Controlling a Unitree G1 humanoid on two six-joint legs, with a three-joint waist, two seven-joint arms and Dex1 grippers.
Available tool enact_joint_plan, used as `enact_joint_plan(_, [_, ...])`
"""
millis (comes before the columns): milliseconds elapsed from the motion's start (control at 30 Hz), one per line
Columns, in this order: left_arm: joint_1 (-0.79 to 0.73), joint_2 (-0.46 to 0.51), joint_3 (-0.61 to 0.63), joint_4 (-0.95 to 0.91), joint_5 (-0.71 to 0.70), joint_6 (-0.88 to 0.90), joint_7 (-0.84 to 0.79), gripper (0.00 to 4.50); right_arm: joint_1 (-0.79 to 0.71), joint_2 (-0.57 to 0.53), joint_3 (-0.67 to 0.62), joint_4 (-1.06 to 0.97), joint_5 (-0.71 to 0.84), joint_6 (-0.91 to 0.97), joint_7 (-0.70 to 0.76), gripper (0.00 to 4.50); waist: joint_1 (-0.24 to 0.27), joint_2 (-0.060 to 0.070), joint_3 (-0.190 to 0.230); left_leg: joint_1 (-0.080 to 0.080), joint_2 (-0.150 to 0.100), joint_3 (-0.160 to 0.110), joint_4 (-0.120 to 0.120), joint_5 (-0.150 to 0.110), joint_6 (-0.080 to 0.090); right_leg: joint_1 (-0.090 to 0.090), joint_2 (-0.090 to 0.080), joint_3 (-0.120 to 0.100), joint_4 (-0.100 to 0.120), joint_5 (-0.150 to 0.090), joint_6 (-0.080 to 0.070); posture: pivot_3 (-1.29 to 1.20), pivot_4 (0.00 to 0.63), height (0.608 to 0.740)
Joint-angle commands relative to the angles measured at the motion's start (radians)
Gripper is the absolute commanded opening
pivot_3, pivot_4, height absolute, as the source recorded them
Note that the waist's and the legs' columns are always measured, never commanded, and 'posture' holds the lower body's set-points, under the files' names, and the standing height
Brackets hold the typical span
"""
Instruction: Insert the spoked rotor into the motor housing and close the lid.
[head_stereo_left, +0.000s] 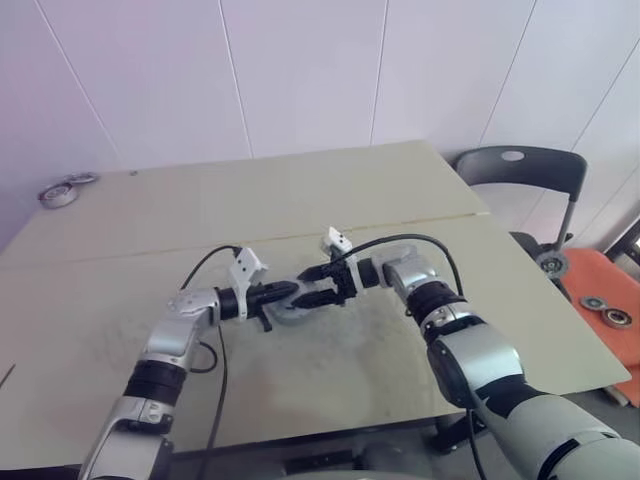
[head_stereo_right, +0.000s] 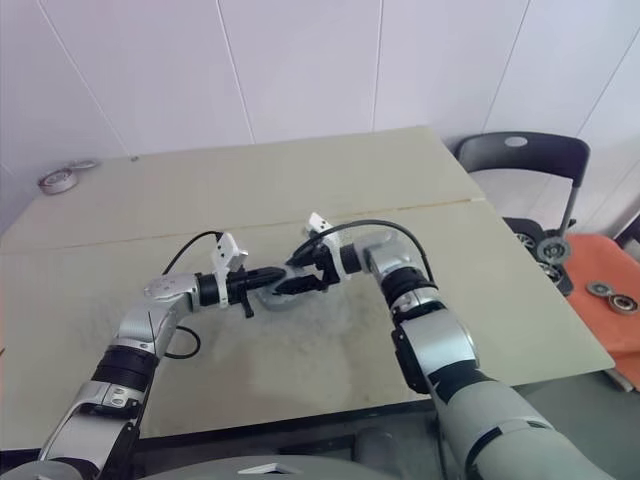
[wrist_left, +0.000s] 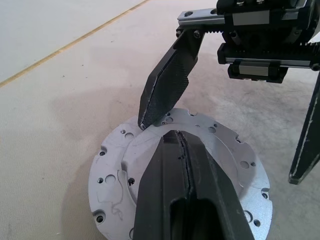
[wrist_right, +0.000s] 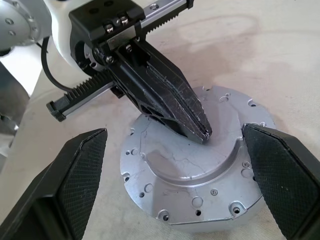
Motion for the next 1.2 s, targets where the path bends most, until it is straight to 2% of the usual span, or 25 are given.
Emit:
enact_joint_plan(33, [0.063,0.003,-0.061,0.104,0.054,0.064,0.015,0.0,-0.041,0.012,-0.038,0.027,0.033,-0.007,-0.054,4.49,-0.001,0.0,0.001,0.0,0.0,0.0,0.0,0.0,0.0,0.0,0.0,0.0,0.0,0.0,0.0,0.0,0.0,0.74])
enact_joint_plan(200, [0.066,0.003,-0.064,0.101,0.051,0.068,0.017,0.0,-0.067,0.014,-0.083,0.06,0.047,-0.048,-0.18,4.49,0.0,-0.001,0.003,0.001,-0.003,0.0,0.002,0.0,0.0,0.001,-0.003,0.0,0.002,-0.002,0.004,0.0,0.0,0.74])
enact_joint_plan(400, [0.064,0.003,-0.064,0.109,0.052,0.068,0.016,0.0,-0.064,0.018,-0.081,0.07,0.036,-0.082,-0.204,4.49,0.0,-0.001,0.003,0.001,-0.005,0.0,0.003,0.001,0.0,0.002,-0.005,0.0,0.002,-0.002,0.004,0.0,0.0,0.74])
enact_joint_plan(533, [0.059,0.001,-0.066,0.113,0.054,0.068,0.015,0.0,-0.082,-0.009,-0.09,0.057,0.076,0.038,-0.054,4.49,0.0,-0.001,0.003,0.001,-0.005,0.0,0.003,0.001,0.0,0.002,-0.005,0.0,0.002,-0.002,0.003,0.0,0.0,0.74])
enact_joint_plan(600, [0.059,0.002,-0.066,0.111,0.053,0.069,0.015,0.0,-0.093,-0.045,-0.075,0.039,0.089,0.141,0.075,4.49,0.0,-0.002,0.003,0.001,-0.006,0.0,0.003,0.001,0.0,0.002,-0.005,0.0,0.002,-0.002,0.003,0.0,0.0,0.74])
enact_joint_plan(667, [0.06,0.003,-0.065,0.109,0.053,0.069,0.015,0.0,-0.122,-0.079,-0.081,0.053,0.103,0.26,0.134,4.49,0.001,-0.001,0.004,0.001,-0.006,0.0,0.004,0.001,0.0,0.002,-0.006,0.0,0.002,-0.002,0.003,0.0,0.0,0.74])
enact_joint_plan(800, [0.064,0.003,-0.064,0.112,0.053,0.065,0.016,0.0,-0.139,-0.132,-0.082,0.056,0.105,0.362,0.158,4.49,0.0,-0.001,0.005,0.0,-0.007,0.0,0.007,0.001,0.0,0.003,-0.007,0.0,0.003,-0.002,0.004,0.0,0.0,0.74])
enact_joint_plan(1000, [0.058,-0.005,-0.066,0.119,0.054,0.064,0.018,0.0,-0.107,-0.162,-0.031,0.05,0.063,0.425,0.116,4.49,0.001,-0.001,0.005,0.0,-0.007,0.0,0.008,0.001,0.0,0.003,-0.007,0.0,0.003,-0.002,0.005,0.0,0.0,0.74])
enact_joint_plan(1200, [0.05,-0.013,-0.063,0.138,0.057,0.052,0.023,0.0,0.027,-0.183,0.108,-0.066,0.011,0.522,0.194,4.49,0.002,0.0,0.005,-0.001,-0.008,0.0,0.013,0.0,0.0,0.005,-0.007,0.0,0.003,-0.002,0.005,0.0,0.0,0.74])
